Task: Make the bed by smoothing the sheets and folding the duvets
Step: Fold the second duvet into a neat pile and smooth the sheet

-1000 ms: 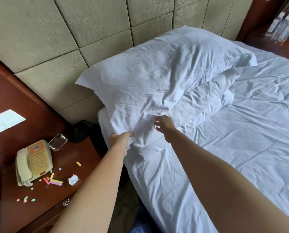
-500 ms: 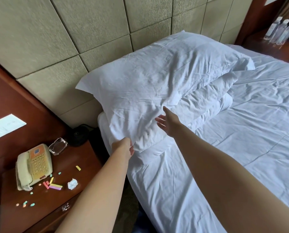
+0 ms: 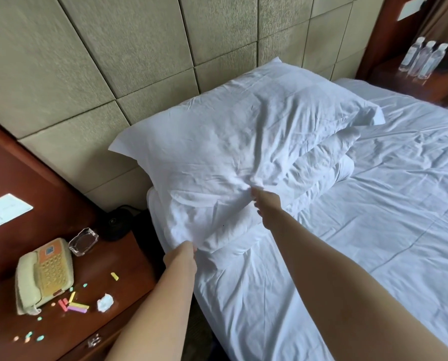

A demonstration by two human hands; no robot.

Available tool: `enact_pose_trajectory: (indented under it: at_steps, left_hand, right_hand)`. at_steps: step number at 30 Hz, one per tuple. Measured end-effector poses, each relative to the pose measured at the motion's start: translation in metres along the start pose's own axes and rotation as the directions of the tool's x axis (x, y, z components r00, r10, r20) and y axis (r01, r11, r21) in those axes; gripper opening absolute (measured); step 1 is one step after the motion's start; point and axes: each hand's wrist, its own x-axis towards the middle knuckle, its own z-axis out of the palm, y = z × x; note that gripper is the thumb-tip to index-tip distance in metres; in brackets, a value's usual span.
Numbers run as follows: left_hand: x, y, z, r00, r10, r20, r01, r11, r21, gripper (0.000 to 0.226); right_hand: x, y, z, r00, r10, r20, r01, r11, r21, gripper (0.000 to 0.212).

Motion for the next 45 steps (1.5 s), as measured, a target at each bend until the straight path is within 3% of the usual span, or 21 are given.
enact_pose_trajectory:
  at_steps: [2, 6, 9, 11, 13, 15, 16, 17, 18, 19, 20, 21, 23, 26, 29, 31, 33, 36, 39, 42, 45]
  left_hand:
    - [-0.003, -0.001, 0.003, 0.998, -0.045, 0.042, 0.046, 0.998, -0.042, 0.034]
    - [-0.019, -0.001, 0.017, 0.968, -0.059, 0.242, 0.049, 0.998, 0.047, 0.039]
    - [-0.048, 0.013, 0.035, 0.898, -0.21, 0.388, 0.153, 0.973, 0.173, 0.046]
    - [-0.062, 0.026, 0.054, 0.869, -0.196, 0.454, 0.122, 0.975, 0.188, 0.046]
    - [-0.077, 0.038, 0.072, 0.866, -0.084, 0.492, -0.002, 0.985, 0.171, 0.034]
    - [-0.084, 0.046, 0.086, 0.849, 0.197, 0.491, -0.352, 0.903, 0.246, 0.019]
    - [-0.083, 0.048, 0.091, 0.775, 0.403, 0.487, -0.592, 0.733, 0.335, 0.014]
    - [-0.078, 0.05, 0.096, 0.641, 0.575, 0.509, -0.768, 0.462, 0.444, 0.011]
    - [-0.074, 0.052, 0.099, 0.475, 0.693, 0.542, -0.835, 0.16, 0.527, 0.015]
    - [-0.071, 0.053, 0.101, 0.314, 0.748, 0.585, -0.817, -0.102, 0.568, 0.024]
    - [-0.069, 0.055, 0.104, 0.197, 0.753, 0.627, -0.747, -0.299, 0.594, 0.035]
    - [-0.067, 0.056, 0.108, 0.128, 0.73, 0.671, -0.659, -0.443, 0.608, 0.047]
    - [-0.058, 0.059, 0.116, 0.077, 0.693, 0.717, -0.532, -0.58, 0.617, 0.063]
    - [-0.052, 0.066, 0.127, -0.002, 0.695, 0.719, -0.452, -0.642, 0.62, 0.048]
    - [-0.051, 0.073, 0.138, 0.06, 0.633, 0.772, -0.464, -0.667, 0.583, 0.027]
    - [-0.055, 0.078, 0.145, -0.044, 0.642, 0.766, -0.464, -0.692, 0.553, 0.018]
    - [-0.053, 0.083, 0.158, -0.156, 0.638, 0.755, -0.429, -0.732, 0.53, 0.023]
    - [-0.054, 0.094, 0.179, -0.258, 0.635, 0.728, -0.431, -0.75, 0.501, 0.026]
    - [-0.068, 0.107, 0.195, -0.239, 0.556, 0.796, -0.445, -0.791, 0.42, 0.023]
    - [-0.067, 0.112, 0.205, -0.121, 0.28, 0.952, -0.546, -0.82, 0.171, 0.017]
    - [-0.07, 0.113, 0.208, -0.205, 0.194, 0.959, -0.586, -0.81, 0.039, 0.023]
  right_hand:
    - [0.0, -0.012, -0.004, 0.999, 0.017, 0.046, -0.02, 0.999, 0.05, 0.014]
    - [-0.002, -0.015, -0.012, 0.989, 0.065, 0.135, -0.037, 0.978, -0.205, 0.011]
    - [0.0, -0.03, -0.023, 0.995, -0.022, 0.096, 0.03, 0.996, -0.088, 0.003]
    - [0.0, -0.038, -0.032, 0.993, -0.016, 0.116, 0.021, 0.999, -0.041, 0.009]
    - [0.001, -0.041, -0.039, 0.99, -0.005, 0.138, 0.008, 1.0, -0.023, 0.018]
    - [0.005, -0.041, -0.042, 0.989, 0.004, 0.151, -0.001, 1.0, -0.024, 0.015]
    - [0.007, -0.04, -0.043, 0.988, 0.008, 0.154, -0.006, 1.0, -0.013, 0.011]
    - [0.008, -0.04, -0.043, 0.987, 0.014, 0.157, -0.016, 1.0, 0.016, 0.007]
    - [0.011, -0.04, -0.043, 0.987, 0.018, 0.159, -0.027, 0.998, 0.058, 0.005]
    - [0.014, -0.041, -0.043, 0.987, 0.02, 0.161, -0.038, 0.993, 0.108, 0.005]
    - [0.018, -0.042, -0.042, 0.986, 0.022, 0.166, -0.049, 0.985, 0.166, 0.007]
    - [0.022, -0.046, -0.041, 0.985, 0.018, 0.172, -0.057, 0.973, 0.224, 0.01]
    - [0.031, -0.055, -0.04, 0.985, -0.003, 0.17, -0.056, 0.937, 0.344, 0.016]
    - [0.041, -0.065, -0.045, 0.996, -0.028, 0.09, -0.007, 0.929, 0.371, 0.003]
    - [0.05, -0.052, -0.061, 0.998, 0.023, -0.052, -0.015, 0.987, 0.159, 0.005]
    - [0.052, -0.05, -0.066, 0.999, 0.048, -0.019, -0.045, 0.988, 0.146, 0.008]
    - [0.06, -0.064, -0.065, 0.999, 0.044, 0.016, -0.047, 0.964, 0.263, 0.008]
    - [0.079, -0.096, -0.065, 1.0, -0.001, 0.015, -0.006, 0.893, 0.45, 0.028]
    - [0.09, -0.112, -0.077, 0.988, -0.052, -0.148, 0.118, 0.867, 0.484, 0.005]
    - [0.098, -0.098, -0.094, 0.967, -0.066, -0.246, 0.145, 0.936, 0.321, 0.034]
    - [0.102, -0.096, -0.097, 0.977, -0.043, -0.208, 0.119, 0.923, 0.366, 0.01]
